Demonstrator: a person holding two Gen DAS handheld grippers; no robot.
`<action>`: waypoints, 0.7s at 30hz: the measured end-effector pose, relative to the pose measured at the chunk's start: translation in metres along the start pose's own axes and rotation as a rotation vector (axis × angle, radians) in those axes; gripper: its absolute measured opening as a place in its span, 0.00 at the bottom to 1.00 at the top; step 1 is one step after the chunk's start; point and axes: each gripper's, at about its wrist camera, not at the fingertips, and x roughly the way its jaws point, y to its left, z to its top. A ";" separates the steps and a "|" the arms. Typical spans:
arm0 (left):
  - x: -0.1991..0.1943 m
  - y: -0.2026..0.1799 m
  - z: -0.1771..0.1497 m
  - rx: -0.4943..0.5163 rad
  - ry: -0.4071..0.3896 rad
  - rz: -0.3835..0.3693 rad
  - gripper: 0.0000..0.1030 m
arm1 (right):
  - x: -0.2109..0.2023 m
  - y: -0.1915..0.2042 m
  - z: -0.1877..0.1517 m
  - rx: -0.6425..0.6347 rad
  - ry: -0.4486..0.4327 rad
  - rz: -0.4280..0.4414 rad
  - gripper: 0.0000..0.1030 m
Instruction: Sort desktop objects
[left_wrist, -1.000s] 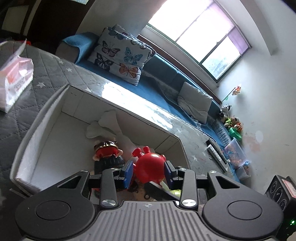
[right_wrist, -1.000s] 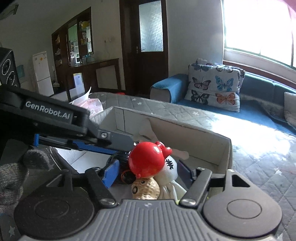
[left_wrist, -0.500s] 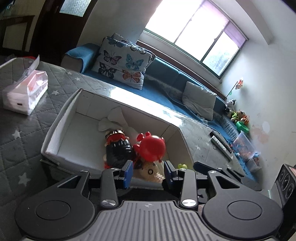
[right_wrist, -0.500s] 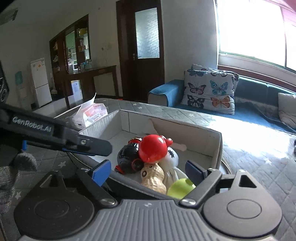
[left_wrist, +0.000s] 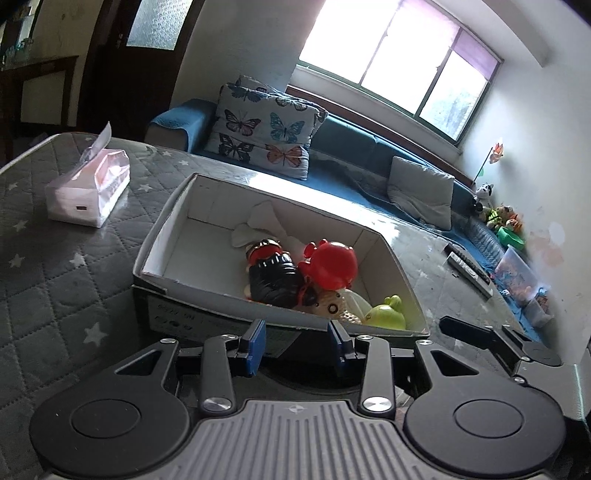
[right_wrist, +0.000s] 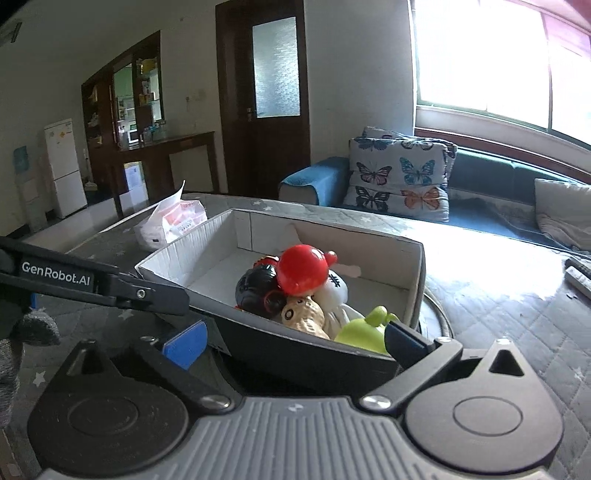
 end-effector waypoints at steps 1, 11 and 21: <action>-0.001 0.000 -0.002 0.003 0.002 0.005 0.38 | -0.002 0.001 -0.001 -0.001 -0.006 -0.007 1.00; -0.011 0.001 -0.023 0.013 0.013 0.051 0.38 | -0.019 0.006 -0.014 0.058 -0.016 -0.036 1.00; -0.017 -0.005 -0.039 0.061 0.029 0.136 0.38 | -0.025 0.012 -0.032 0.116 0.038 -0.026 1.00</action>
